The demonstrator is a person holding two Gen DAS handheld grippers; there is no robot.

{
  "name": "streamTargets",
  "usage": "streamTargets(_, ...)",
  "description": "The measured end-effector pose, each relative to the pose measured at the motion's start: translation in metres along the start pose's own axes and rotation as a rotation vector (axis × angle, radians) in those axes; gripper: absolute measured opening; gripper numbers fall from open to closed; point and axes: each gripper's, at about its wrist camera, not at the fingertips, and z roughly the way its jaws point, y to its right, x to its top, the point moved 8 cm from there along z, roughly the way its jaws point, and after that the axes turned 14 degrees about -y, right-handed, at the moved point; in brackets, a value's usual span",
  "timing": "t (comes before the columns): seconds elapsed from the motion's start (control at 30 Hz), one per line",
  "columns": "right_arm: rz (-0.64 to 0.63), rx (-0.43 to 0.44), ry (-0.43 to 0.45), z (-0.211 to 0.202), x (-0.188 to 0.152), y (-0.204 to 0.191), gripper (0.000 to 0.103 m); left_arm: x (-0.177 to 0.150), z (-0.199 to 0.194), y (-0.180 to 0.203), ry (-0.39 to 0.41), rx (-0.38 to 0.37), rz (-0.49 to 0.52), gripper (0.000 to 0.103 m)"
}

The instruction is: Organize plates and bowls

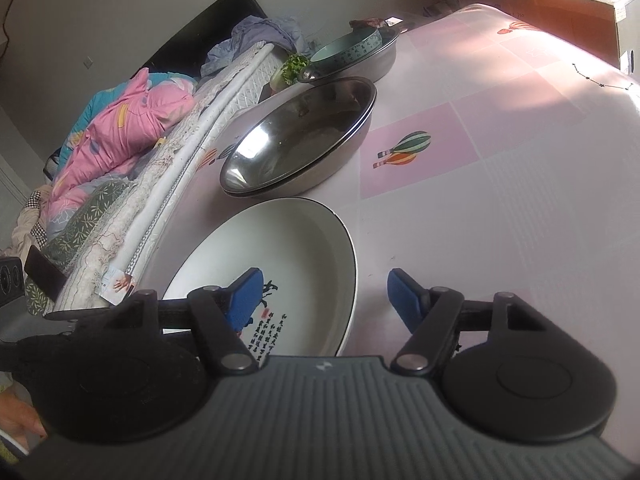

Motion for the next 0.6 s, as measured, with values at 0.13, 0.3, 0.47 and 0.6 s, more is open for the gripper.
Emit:
streamTargets(0.13,-0.015,-0.046,0.006,-0.002,-0.004,0.004,0.043,0.0,0.0,-0.002,0.01,0.036,-0.006,0.047)
streamTargets(0.3,-0.041,-0.063,-0.009,0.0,-0.005,0.004,0.024,0.001,-0.002,-0.006,0.004,0.043,-0.018,0.039)
streamTargets(0.47,-0.076,-0.073,-0.02,0.005,-0.005,-0.005,0.017,-0.002,-0.005,-0.005,-0.014,0.042,-0.018,0.039)
streamTargets(0.6,-0.058,-0.068,-0.012,0.005,-0.002,-0.001,0.017,-0.007,-0.007,-0.002,-0.036,-0.012,-0.024,0.039)
